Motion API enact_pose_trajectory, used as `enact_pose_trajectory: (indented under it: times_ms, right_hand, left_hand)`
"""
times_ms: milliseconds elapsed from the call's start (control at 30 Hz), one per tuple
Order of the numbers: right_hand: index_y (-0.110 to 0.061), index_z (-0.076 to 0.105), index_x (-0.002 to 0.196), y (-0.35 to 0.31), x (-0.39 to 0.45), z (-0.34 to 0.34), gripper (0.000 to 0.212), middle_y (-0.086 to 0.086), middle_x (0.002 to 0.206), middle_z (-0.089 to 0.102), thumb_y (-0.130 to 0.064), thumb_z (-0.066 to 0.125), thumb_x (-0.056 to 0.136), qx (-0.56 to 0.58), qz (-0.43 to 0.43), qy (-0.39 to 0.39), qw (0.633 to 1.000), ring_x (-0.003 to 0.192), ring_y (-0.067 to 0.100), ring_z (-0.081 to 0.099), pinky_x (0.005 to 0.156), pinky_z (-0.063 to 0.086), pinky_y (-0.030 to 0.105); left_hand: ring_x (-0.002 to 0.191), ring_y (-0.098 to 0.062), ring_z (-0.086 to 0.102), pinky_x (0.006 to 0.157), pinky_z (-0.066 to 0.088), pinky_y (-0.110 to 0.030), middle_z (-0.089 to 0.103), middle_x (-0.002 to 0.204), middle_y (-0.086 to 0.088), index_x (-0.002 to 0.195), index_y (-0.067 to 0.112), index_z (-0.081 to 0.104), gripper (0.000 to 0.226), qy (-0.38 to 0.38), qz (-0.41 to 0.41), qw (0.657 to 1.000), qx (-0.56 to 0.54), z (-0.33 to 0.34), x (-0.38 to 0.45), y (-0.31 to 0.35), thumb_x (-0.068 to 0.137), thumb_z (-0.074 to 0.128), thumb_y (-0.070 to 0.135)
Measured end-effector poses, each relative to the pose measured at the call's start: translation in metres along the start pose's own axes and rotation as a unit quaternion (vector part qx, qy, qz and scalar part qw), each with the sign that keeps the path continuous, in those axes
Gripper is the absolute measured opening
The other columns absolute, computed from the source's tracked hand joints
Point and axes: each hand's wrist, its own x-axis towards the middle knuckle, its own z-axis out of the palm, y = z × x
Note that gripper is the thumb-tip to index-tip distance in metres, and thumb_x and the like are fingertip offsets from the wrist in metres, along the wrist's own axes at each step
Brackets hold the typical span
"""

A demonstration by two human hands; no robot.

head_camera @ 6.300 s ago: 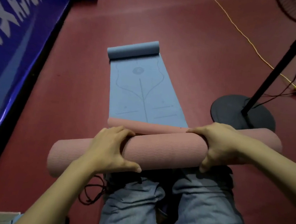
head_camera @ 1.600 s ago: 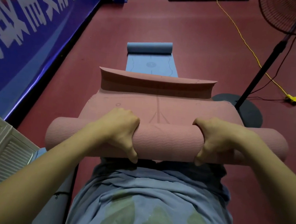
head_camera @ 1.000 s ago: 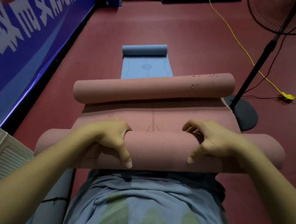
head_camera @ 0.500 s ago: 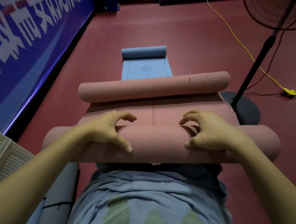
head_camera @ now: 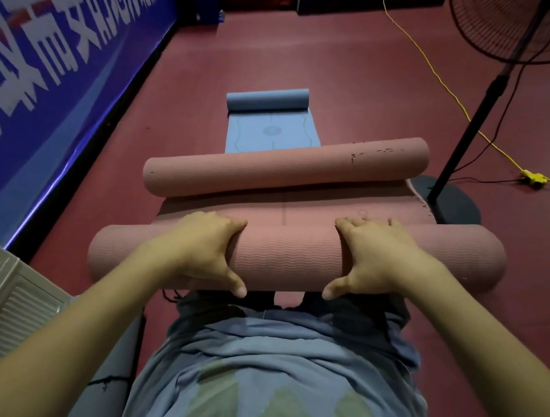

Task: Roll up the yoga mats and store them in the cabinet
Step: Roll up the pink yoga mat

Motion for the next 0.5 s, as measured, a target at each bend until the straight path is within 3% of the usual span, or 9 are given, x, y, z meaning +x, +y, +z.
enact_pose_trajectory:
  times_ms: [133,233,367,500]
  right_hand:
    - [-0.021,0.037,0.143,0.001,0.014,0.009,0.132,0.000,0.147,0.048,-0.083,0.082,0.035,-0.015,0.000,0.008,1.000,0.135,0.027,0.042,0.117,0.028,0.051]
    - [-0.021,0.044,0.133,0.002,0.021,0.008,0.125,0.001,0.137,0.054,-0.082,0.083,0.032,-0.020,-0.014,0.025,0.999,0.127,0.027,0.048,0.116,0.029,0.044]
    - [-0.025,0.046,0.110,0.006,0.022,0.006,0.097,-0.001,0.119,0.060,-0.077,0.084,0.037,-0.014,-0.026,0.055,0.998,0.108,0.025,0.055,0.089,0.037,0.037]
    - [-0.026,0.049,0.117,0.010,0.019,0.009,0.102,-0.004,0.116,0.061,-0.080,0.078,0.035,-0.009,-0.028,0.055,0.998,0.108,0.024,0.055,0.093,0.041,0.040]
  left_hand:
    - [0.124,-0.026,0.054,0.103,0.045,-0.038,0.059,0.132,-0.002,0.127,0.019,0.049,0.122,0.007,0.006,1.000,0.005,0.013,0.011,-0.001,0.029,0.083,0.083]
    - [0.132,-0.029,0.048,0.111,0.039,-0.037,0.056,0.137,-0.007,0.128,0.015,0.048,0.123,-0.004,0.006,1.000,0.020,0.015,0.017,0.001,0.031,0.087,0.078]
    - [0.110,-0.026,0.061,0.092,0.050,-0.037,0.064,0.124,-0.001,0.122,0.019,0.050,0.114,0.010,0.004,1.000,0.025,0.013,0.020,-0.001,0.032,0.084,0.081]
    - [0.091,-0.024,0.065,0.072,0.048,-0.035,0.068,0.103,0.002,0.103,0.025,0.051,0.096,0.019,0.014,0.997,0.076,0.005,0.018,0.002,0.033,0.076,0.085]
